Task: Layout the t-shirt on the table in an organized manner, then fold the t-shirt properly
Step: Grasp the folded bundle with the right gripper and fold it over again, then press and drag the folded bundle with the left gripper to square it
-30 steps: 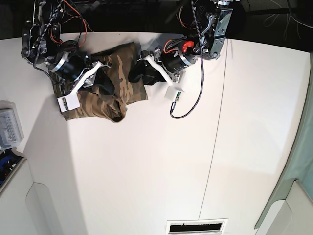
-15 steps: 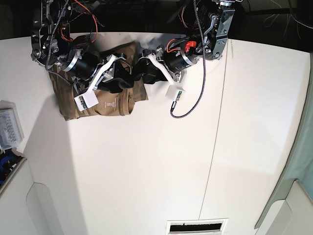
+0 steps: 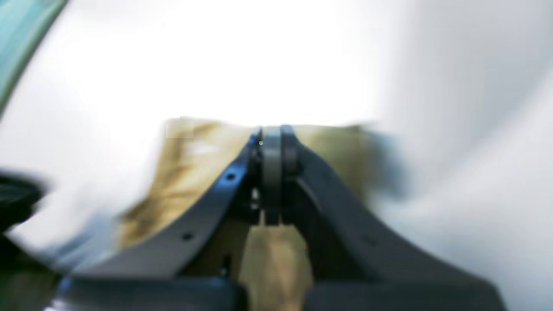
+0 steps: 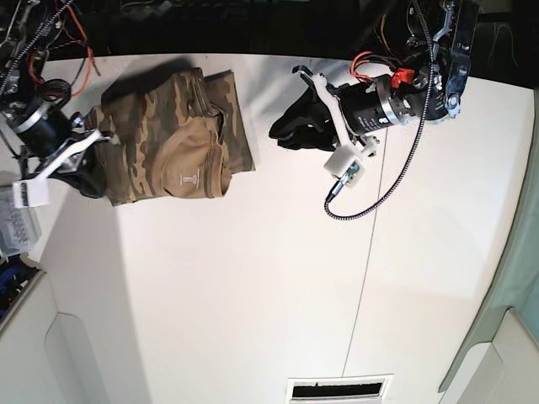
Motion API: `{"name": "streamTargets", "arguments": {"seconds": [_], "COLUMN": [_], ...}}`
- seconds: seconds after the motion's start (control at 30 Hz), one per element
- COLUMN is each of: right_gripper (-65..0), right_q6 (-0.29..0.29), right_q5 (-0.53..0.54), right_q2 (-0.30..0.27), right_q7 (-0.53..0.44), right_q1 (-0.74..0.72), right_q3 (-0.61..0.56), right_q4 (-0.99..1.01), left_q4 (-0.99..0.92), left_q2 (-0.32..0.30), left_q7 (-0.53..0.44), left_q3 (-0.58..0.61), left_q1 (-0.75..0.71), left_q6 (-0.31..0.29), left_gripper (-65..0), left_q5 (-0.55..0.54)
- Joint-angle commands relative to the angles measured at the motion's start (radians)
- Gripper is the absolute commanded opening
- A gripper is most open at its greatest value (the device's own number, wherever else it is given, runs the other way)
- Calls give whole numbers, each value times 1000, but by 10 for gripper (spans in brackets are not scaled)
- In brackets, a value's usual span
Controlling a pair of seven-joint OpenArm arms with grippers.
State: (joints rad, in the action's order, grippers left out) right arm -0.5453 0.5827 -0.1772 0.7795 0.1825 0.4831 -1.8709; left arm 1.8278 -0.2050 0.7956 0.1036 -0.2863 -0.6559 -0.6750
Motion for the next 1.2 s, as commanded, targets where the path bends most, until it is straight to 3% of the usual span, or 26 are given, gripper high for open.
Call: {"name": "streamTargets", "arguments": {"seconds": [0.0, 0.13, 0.3, 0.4, 0.53, 0.7, 0.93, 1.1, 1.17], "right_gripper": [-650, -650, -650, -650, -650, -650, -650, -650, -650], "right_q6": [-1, -1, -1, -2, -2, -20, -19, -16, -16], "right_q5": [16, 16, 19, 20, 53, 66, -56, -65, -35], "right_q2": [-26, -108, -193, -208, -203, -173, -147, -147, -147], "right_q7": [-32, -101, -121, -120, -109, -109, -145, -180, -170], "right_q1": [-10, -11, -80, -138, -180, -179, -165, -165, -163], "right_q3": [36, 90, 47, 10, -49, -118, -252, -267, -267], "right_q4": [-6, 71, 262, 383, 487, 489, 530, 578, 578], "left_q4": [31, 43, 35, -32, -182, -324, -457, -467, -467], "left_q2": [10, 57, 154, 222, 281, 277, 190, 114, 85], "left_q7": [-20, -25, -84, -116, -131, -157, -232, -238, -235], "left_q3": [6, 79, 240, 311, 325, 306, 306, 306, 306], "left_q1": [0, -2, 18, 43, 101, 146, 156, 200, 223], "left_q6": [-14, -15, -14, -9, -6, -7, -5, 96, 110], "left_gripper": [-506, -531, -532, -532, -532, -532, -532, -532, -532], "left_q5": [-42, -60, 93, 221, 250, 309, 364, 364, 364]}}
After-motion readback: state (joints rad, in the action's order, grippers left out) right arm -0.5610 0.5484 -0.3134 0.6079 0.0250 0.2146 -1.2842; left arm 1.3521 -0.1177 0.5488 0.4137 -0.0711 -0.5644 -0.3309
